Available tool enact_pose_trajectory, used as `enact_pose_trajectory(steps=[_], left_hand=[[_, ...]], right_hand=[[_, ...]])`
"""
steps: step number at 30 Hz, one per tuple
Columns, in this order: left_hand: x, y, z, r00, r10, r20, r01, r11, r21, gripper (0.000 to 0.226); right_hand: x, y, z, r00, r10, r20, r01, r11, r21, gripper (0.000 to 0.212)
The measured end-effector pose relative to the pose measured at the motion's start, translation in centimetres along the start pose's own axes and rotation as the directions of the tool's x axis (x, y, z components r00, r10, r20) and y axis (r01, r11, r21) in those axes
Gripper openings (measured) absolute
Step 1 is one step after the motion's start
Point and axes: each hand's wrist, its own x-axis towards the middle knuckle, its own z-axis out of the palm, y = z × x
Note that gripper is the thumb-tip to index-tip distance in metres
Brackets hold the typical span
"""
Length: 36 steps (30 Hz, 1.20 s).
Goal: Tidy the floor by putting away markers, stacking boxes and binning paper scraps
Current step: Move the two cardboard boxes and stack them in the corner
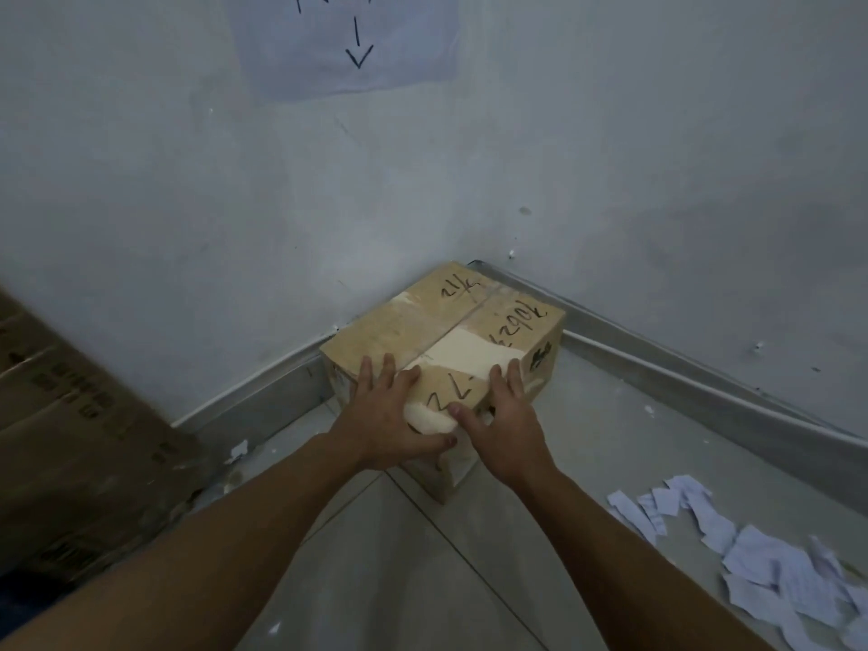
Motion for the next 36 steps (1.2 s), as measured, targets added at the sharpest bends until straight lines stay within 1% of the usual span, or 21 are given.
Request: enact_pose_trajectory(steps=[7,11,15,17,18,20,23,25,27,29,30,32,34,36], left_hand=[[3.1,-0.8,-0.4,1.000,0.010,-0.001,-0.010,1.000,0.001,0.117],[4.1,-0.8,-0.6,0.999,0.012,0.031,-0.012,1.000,-0.002,0.120],[4.6,-0.9,-0.7,0.996,-0.004,0.088,0.001,0.999,0.037,0.122],[4.6,-0.6,-0.7,0.996,0.007,0.088,-0.012,0.998,0.057,0.116],[4.4,-0.4,-0.6,0.997,0.015,0.073,-0.019,0.999,0.051,0.111],[3.6,0.4,-0.1,0.999,0.033,-0.002,-0.033,0.999,0.025,0.098],[2.2,1.9,0.9,0.987,0.078,-0.138,-0.069,0.995,0.065,0.080],[1.6,3.1,1.4,0.985,0.066,-0.161,-0.054,0.995,0.082,0.077],[1.1,4.1,1.5,0.988,0.012,-0.153,-0.002,0.998,0.068,0.080],[0.6,5.0,1.2,0.986,-0.022,-0.168,0.029,0.999,0.040,0.080],[0.4,5.2,1.1,0.982,-0.018,-0.190,0.024,0.999,0.032,0.076],[0.0,5.8,0.8,0.957,0.045,-0.285,-0.041,0.999,0.023,0.062],[-0.4,6.4,0.5,0.910,0.134,-0.392,-0.136,0.990,0.022,0.042],[-0.6,7.1,0.2,0.884,0.190,-0.428,-0.201,0.979,0.020,0.022]], right_hand=[[2.7,0.2,0.8,0.999,-0.004,-0.032,0.005,0.999,0.037,0.088],[4.4,0.3,0.1,0.999,0.007,0.043,-0.009,0.999,0.053,0.089],[5.3,0.4,-0.2,1.000,0.016,0.021,-0.017,0.999,0.052,0.076],[5.3,0.5,-0.2,1.000,0.008,0.023,-0.009,0.999,0.044,0.075],[5.2,0.6,-0.2,1.000,0.005,0.022,-0.005,0.999,0.038,0.075],[4.6,0.8,0.0,1.000,-0.003,0.005,0.003,0.999,0.054,0.074],[3.0,1.0,0.4,0.999,-0.033,-0.033,0.036,0.992,0.119,0.071],[2.0,1.1,0.4,0.998,-0.045,-0.048,0.051,0.991,0.124,0.069],[1.2,1.0,0.0,0.996,-0.057,-0.069,0.064,0.992,0.112,0.065],[0.5,1.0,-1.0,0.989,-0.088,-0.115,0.100,0.990,0.102,0.055],[0.3,1.1,-1.5,0.984,-0.109,-0.141,0.124,0.987,0.098,0.048],[-0.4,1.6,-2.8,0.974,-0.126,-0.188,0.145,0.985,0.090,0.028],[-1.1,2.3,-4.3,0.971,-0.105,-0.216,0.125,0.989,0.083,0.012],[-1.9,3.1,-5.6,0.972,-0.076,-0.221,0.097,0.992,0.084,0.010]])
